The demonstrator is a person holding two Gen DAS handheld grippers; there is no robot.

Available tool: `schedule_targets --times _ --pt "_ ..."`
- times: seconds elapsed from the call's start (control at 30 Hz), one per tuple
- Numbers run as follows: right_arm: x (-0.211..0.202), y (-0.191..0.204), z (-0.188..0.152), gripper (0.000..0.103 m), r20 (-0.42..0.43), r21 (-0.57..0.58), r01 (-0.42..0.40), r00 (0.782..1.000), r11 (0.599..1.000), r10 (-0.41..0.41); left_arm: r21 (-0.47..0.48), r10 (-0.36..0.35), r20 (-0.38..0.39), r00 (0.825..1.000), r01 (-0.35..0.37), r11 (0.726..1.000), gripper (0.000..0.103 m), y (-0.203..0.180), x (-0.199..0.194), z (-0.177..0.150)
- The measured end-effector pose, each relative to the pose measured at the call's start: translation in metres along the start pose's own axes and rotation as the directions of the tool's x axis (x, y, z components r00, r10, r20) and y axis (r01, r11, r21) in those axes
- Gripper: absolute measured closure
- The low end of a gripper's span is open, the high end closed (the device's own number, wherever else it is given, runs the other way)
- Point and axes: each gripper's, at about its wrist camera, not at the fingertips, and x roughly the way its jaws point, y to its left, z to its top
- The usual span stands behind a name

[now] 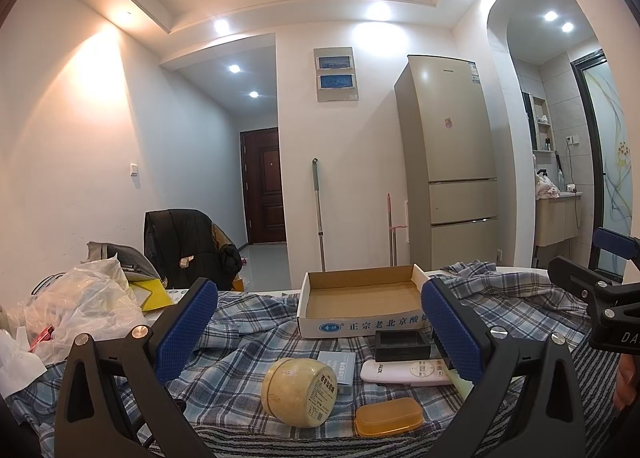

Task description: Organize rigid objects

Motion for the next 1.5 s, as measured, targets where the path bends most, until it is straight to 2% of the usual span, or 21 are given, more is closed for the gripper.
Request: schedule_targets --times 0.63,0.8,0.9,1.03,1.1,1.4,1.5 --pt "0.001 0.0 -0.002 0.0 -0.01 0.003 -0.001 1.0 1.0 0.001 -0.001 -0.002 -0.008 1.0 0.002 1.0 0.0 0.0 0.002 -0.001" --pt "0.005 -0.001 -0.004 0.0 -0.029 0.012 -0.013 0.999 1.0 0.013 -0.011 -0.03 -0.069 0.997 0.029 1.0 0.0 0.004 0.013 -0.012" --pt "0.005 0.001 -0.005 0.0 -0.033 0.008 -0.032 0.999 0.999 0.032 -0.003 -0.058 -0.063 0.996 0.058 0.998 0.0 0.002 0.013 -0.013" --pt "-0.001 0.005 -0.004 0.0 -0.011 -0.008 -0.049 0.999 0.999 0.049 0.075 0.011 -0.064 0.998 -0.006 0.997 0.0 -0.012 0.01 -0.01" --pt "-0.003 0.007 -0.004 0.0 -0.002 -0.013 -0.054 0.999 0.998 0.054 0.087 0.001 -0.076 0.997 0.006 0.996 0.0 -0.014 0.01 -0.01" --pt "-0.002 0.003 0.0 0.0 -0.013 0.0 -0.058 0.998 0.998 0.058 0.039 -0.01 -0.089 0.996 0.013 0.999 0.0 -0.003 0.01 -0.005" --pt "-0.002 0.003 -0.001 0.0 -0.016 0.003 -0.057 0.998 0.998 0.057 0.039 -0.008 -0.117 0.993 0.012 0.999 0.0 -0.003 0.016 -0.005"
